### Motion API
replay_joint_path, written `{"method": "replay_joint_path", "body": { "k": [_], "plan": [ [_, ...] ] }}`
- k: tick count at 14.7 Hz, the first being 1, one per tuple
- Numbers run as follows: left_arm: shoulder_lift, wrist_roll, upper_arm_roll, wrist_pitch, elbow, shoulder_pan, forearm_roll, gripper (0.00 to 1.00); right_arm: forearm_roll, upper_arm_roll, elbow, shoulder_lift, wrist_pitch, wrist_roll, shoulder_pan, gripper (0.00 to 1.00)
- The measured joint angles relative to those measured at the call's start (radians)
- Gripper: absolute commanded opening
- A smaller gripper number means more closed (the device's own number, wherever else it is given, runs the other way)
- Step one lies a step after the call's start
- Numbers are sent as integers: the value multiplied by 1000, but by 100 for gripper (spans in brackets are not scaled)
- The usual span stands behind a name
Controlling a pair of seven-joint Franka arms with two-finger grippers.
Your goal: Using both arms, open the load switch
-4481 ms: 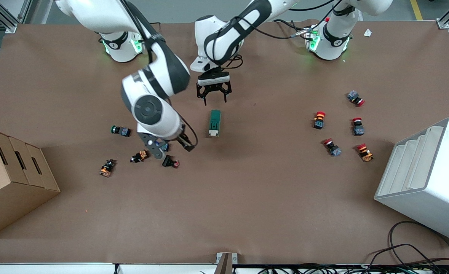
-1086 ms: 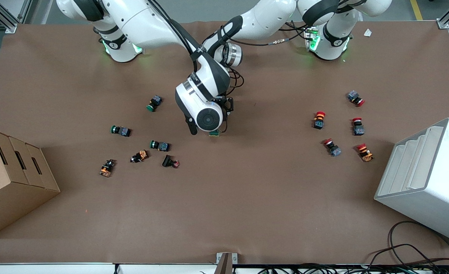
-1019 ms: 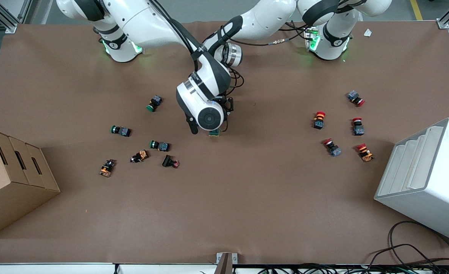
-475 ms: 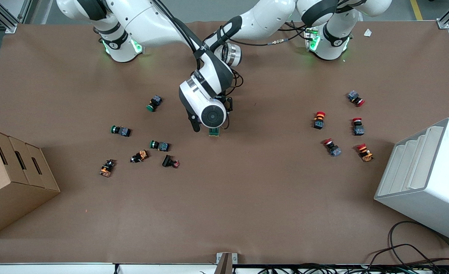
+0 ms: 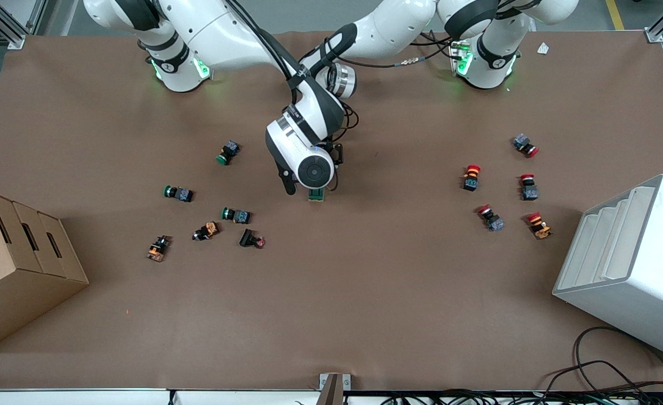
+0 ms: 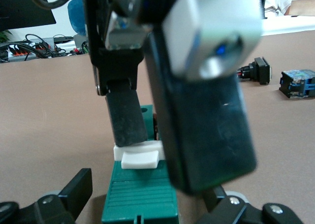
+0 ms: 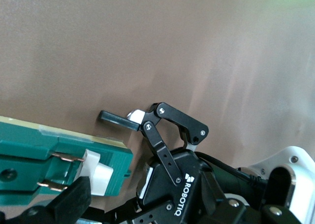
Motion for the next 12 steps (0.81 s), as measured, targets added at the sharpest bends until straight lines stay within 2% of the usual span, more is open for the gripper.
{"method": "replay_joint_path", "body": {
  "k": [6, 10, 12],
  "plan": [
    [0, 0, 0, 0, 2, -1, 0, 98, -4, -15, 4, -8, -23, -19, -2, 100],
    [0, 0, -3, 0, 10, -3, 0, 98, -115, -41, 28, -86, -49, -84, -44, 100],
    [0, 0, -14, 0, 21, -3, -26, 98, -137, -46, 29, -139, -62, -212, -97, 100]
  ]
}}
